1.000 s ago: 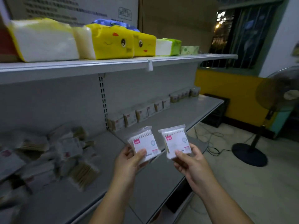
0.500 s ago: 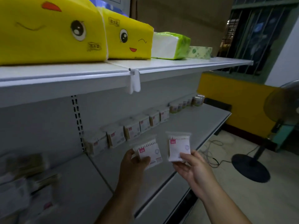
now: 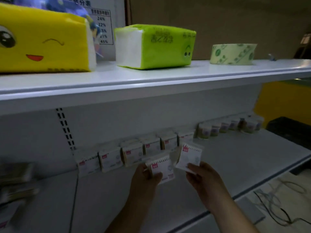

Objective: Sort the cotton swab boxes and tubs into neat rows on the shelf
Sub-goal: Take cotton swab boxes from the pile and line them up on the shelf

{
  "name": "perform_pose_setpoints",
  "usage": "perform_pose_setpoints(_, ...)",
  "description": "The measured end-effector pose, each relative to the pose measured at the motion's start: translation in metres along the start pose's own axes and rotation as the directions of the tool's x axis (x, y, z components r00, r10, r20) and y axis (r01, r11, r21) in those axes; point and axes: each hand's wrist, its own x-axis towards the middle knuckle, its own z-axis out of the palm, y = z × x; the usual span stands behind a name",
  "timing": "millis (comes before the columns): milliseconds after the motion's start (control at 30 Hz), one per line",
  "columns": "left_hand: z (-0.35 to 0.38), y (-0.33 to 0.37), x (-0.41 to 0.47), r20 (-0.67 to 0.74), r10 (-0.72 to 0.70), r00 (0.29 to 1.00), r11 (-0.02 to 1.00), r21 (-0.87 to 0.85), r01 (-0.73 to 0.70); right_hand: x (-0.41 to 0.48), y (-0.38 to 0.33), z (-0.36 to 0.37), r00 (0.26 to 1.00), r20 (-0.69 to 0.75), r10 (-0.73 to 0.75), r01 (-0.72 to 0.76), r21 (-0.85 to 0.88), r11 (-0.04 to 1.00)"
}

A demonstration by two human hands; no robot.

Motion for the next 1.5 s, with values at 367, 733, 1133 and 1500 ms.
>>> perform_pose_setpoints(367, -0.03, -0.002, 0.01, -0.324, 0.132, 0.937, 0.984, 0.161, -0.083, 0.047, 0.02, 0.02, 0.978, 0.184, 0.095, -0.073, -0.123, 0.99)
perform_pose_setpoints(733, -0.147, 0.016, 0.013, -0.481, 0.349, 0.804, 0.863, 0.5, -0.076, 0.031, 0.088, 0.125, 0.902, 0.395, -0.174, 0.418, -0.697, 0.583)
perform_pose_setpoints(1133, -0.173, -0.007, 0.041, -0.374, 0.451, 0.811, 0.754, 0.645, -0.122, 0.044, 0.12, 0.145, 0.895, 0.342, -0.285, 0.426, -0.847, 0.318)
perform_pose_setpoints(1500, -0.168, 0.0, 0.04, -0.338, 0.405, 0.849, 0.62, 0.785, 0.016, 0.043, 0.116, 0.146, 0.897, 0.34, -0.282, 0.429, -0.821, 0.377)
